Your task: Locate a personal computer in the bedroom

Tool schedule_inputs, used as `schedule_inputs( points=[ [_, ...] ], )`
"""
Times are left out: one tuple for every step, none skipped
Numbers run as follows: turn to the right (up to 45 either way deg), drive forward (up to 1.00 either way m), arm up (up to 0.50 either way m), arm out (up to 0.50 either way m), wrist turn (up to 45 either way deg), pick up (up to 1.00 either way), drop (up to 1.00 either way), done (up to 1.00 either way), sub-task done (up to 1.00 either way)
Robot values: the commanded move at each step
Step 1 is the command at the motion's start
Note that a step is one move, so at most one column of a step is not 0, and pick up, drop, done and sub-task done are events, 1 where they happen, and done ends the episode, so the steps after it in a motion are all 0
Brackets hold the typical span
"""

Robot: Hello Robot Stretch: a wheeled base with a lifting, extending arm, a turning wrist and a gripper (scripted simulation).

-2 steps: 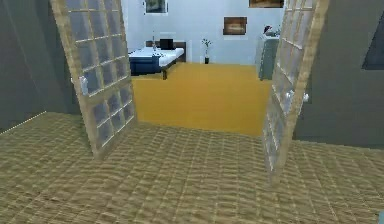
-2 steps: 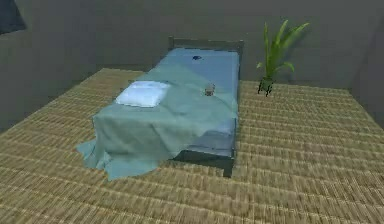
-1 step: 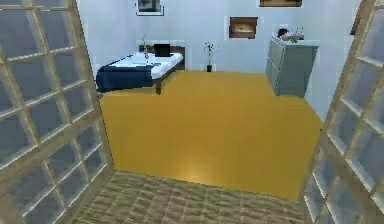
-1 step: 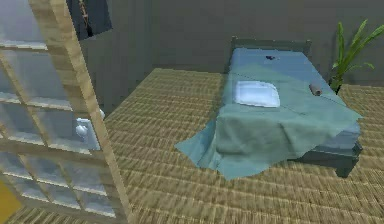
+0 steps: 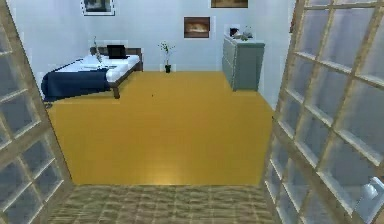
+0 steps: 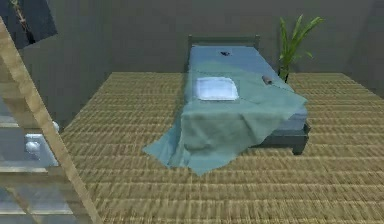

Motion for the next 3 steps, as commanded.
schedule_inputs(
  points=[
    [0.0,0.25,0.00,0.00,0.0,0.00,0.00,0.00,0.00],
    [0.0,1.00,0.00,0.00,0.0,0.00,0.00,0.00,0.00],
    [-3.0,0.00,0.00,0.00,0.0,0.00,0.00,0.00,0.00]
  ],
)
